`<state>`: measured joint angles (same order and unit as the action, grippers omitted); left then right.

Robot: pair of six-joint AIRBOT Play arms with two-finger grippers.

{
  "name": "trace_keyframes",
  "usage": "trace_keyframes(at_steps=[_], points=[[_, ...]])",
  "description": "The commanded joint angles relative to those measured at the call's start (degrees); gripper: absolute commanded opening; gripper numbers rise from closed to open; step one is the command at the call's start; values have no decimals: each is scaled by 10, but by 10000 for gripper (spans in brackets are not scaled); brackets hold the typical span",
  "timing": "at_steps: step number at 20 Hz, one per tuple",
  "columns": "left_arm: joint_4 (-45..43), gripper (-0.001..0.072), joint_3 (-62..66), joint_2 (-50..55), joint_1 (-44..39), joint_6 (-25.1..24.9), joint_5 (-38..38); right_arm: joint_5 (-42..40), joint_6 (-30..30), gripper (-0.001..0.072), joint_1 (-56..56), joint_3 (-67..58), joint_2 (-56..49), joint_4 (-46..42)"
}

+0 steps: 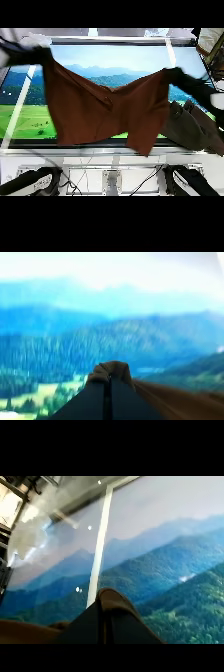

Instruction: Fold the shirts.

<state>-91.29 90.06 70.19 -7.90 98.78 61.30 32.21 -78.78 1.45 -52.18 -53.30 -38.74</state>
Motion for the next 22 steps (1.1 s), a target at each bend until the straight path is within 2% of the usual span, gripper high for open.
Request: trace_keyframes(at_steps=[1, 3, 6, 8, 9, 10, 11, 12, 13, 15, 17, 19, 22], points=[[-73, 10, -52, 112, 0, 65, -62, -82, 8, 28, -32, 16, -154, -2], [-107, 10, -51, 159, 2, 113, -149, -144, 8, 28, -31, 16, -207, -1], [-112, 10, -50, 198, 16, 198, -288, -260, 8, 28, -29, 15, -240, -1], [-111, 19, -50, 209, 27, 216, -341, -329, 8, 29, -26, 15, -243, 0], [-108, 145, -50, 209, 31, 216, -358, -365, 8, 44, -26, 15, -242, -1], [-107, 491, -47, 208, 33, 217, -364, -391, 8, 137, -26, 15, -242, 0], [-106, 706, -38, 207, 33, 218, -355, -403, 5, 323, -25, 15, -242, 0], [-106, 706, -25, 205, 33, 217, -331, -392, 5, 479, -21, 15, -240, 0], [-106, 704, -9, 201, 33, 217, -295, -358, 6, 502, -10, 15, -235, -1], [-112, 700, 13, 182, 35, 189, -236, -259, 6, 499, 26, 15, -216, -33], [-118, 697, 15, 139, 37, 106, -163, -127, 6, 451, 80, 17, -180, -90], [-144, 697, 5, 91, 37, 50, -56, -15, 3, 438, 134, 17, -135, -159], [-169, 697, -106, -8, 37, 38, 28, 68, 3, 438, 198, 50, -59, -219]])
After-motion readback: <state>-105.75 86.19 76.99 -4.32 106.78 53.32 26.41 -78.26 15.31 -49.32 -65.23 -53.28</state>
